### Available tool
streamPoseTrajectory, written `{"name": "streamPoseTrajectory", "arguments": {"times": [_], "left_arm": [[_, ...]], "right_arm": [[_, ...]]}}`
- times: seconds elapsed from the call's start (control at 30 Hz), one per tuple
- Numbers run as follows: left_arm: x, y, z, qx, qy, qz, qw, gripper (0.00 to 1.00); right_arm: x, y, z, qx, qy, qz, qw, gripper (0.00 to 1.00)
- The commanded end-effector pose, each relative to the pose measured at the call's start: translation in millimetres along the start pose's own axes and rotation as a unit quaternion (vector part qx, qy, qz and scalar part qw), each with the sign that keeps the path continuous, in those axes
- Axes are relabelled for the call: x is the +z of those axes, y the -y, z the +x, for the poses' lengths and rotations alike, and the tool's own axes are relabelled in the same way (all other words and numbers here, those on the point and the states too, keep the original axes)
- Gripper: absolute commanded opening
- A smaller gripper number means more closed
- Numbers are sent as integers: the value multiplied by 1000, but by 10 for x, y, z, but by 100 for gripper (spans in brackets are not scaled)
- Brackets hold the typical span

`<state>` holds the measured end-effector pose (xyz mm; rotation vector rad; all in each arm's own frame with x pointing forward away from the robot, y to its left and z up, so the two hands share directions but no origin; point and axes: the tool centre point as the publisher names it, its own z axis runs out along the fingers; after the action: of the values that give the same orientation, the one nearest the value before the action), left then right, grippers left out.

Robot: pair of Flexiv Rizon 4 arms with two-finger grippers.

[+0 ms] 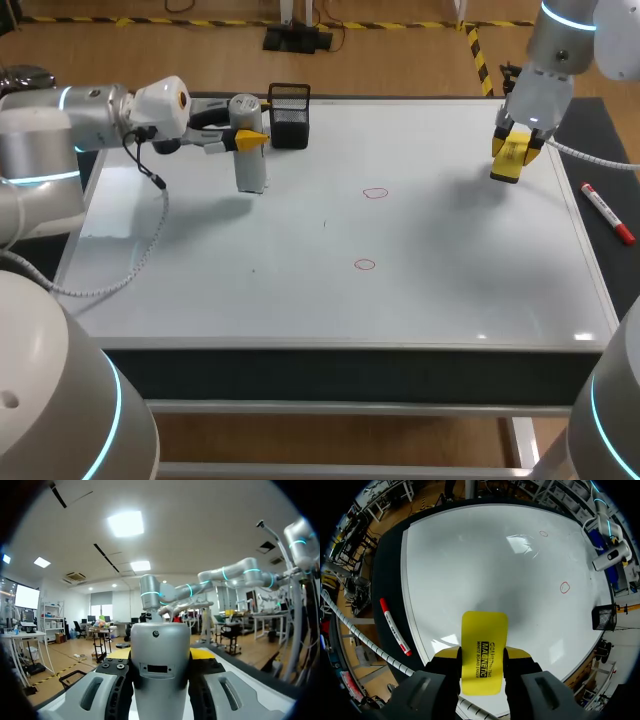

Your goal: Pick up the inspection probe, press it on each red-marked spot on the whiteboard one by one, put down the probe, pick up the eraser, and wipe off all the red marks.

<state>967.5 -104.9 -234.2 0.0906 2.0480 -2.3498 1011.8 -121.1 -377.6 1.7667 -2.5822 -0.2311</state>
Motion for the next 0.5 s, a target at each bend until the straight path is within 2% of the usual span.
{"name": "streamPoseTrajectory", "arguments": {"times": [0.03,0.1,0.23,0.37,0.5], "left_arm": [[10,36,39,0,22,-3,1000,0],[10,36,39,0,22,-3,1000,0],[10,36,39,0,22,-3,1000,0],[10,36,39,0,22,-3,1000,0],[10,36,39,0,22,-3,1000,0]], "right_arm": [[-32,-51,-74,-20,-15,1,1000,0],[-22,-192,-249,-60,-34,0,998,0],[79,-469,-652,-127,-36,-20,991,0],[214,-753,-1057,-193,-54,-32,979,0],[327,-956,-1414,-232,-55,-33,971,0]]}}
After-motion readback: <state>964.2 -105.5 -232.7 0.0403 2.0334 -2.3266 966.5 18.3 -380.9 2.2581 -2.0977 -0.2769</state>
